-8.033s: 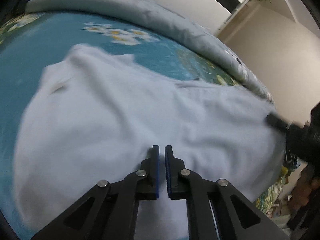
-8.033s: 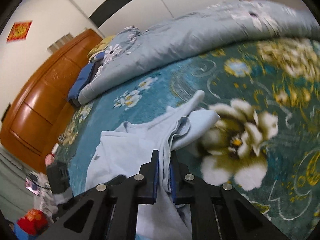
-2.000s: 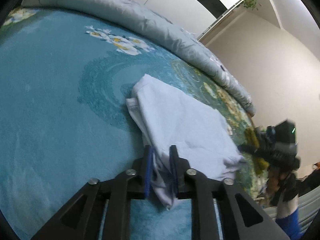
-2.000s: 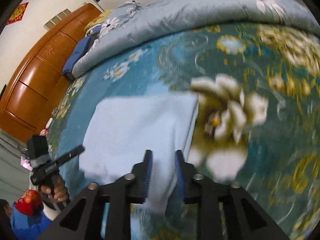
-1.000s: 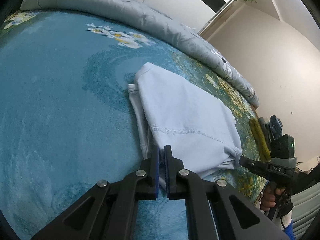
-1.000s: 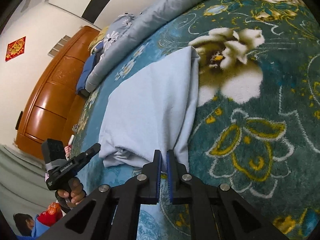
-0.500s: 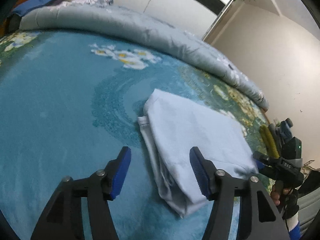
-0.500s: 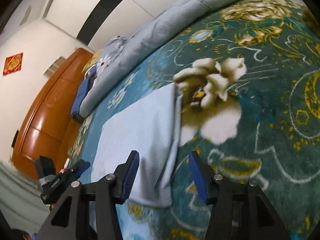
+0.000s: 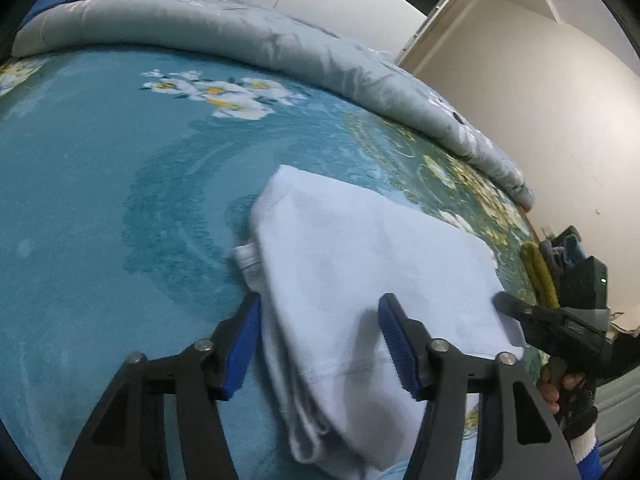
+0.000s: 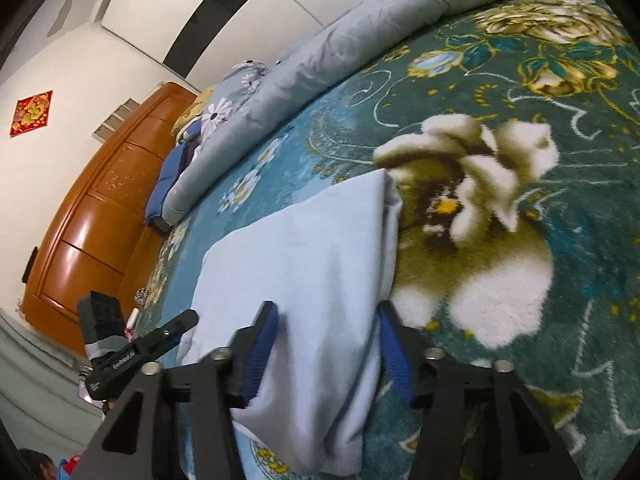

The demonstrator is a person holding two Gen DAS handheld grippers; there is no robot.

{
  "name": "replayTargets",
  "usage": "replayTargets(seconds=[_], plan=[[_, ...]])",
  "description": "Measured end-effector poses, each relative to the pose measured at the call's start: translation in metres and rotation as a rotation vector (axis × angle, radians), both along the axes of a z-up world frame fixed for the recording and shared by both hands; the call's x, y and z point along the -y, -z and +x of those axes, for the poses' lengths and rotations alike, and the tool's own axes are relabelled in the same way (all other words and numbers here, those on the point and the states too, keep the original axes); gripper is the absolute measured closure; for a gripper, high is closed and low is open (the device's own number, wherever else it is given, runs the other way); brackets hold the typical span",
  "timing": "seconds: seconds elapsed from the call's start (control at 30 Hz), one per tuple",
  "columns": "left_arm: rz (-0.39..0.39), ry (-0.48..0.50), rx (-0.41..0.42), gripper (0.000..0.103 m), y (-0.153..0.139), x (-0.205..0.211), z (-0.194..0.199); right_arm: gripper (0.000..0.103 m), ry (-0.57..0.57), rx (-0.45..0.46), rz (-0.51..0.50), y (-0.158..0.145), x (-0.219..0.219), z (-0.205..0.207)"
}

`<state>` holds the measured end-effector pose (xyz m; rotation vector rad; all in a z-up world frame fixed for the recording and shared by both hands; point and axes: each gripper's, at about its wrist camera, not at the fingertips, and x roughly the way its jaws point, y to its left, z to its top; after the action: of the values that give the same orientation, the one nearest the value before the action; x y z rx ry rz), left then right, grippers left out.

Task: Fold clothes
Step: 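Grasp the folded shirt bundle edge with both grippers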

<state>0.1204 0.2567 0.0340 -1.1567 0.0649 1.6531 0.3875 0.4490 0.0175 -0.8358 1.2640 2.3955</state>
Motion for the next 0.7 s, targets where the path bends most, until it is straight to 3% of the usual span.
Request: replayTargets(seconds=[0.03, 0.13, 0.27, 0.5, 0.7], plan=[[-0.001, 0.005, 0.007, 0.055, 0.001, -0.002, 0.001, 0.074, -0.004, -0.004, -0.009, 0.002, -0.001, 0.0], [-0.006, -0.007, -0.01, 0.063, 0.001, -0.006, 0.005, 0.08, -0.011, -0.005, -0.016, 0.005, 0.0, -0.003], [0.002, -0.056, 0.011, 0.09, 0.002, -0.002, 0.003, 0.09, -0.036, -0.003, -0.011, 0.002, 0.001, -0.007], [0.024, -0.097, -0.01, 0.093, -0.013, 0.002, 0.016, 0.093, -0.029, 0.004, 0.003, -0.012, 0.003, -0.005], [0.063, -0.06, -0.023, 0.093, -0.031, 0.018, 0.035, 0.093, -0.04, 0.009, 0.045, -0.035, 0.021, 0.008]])
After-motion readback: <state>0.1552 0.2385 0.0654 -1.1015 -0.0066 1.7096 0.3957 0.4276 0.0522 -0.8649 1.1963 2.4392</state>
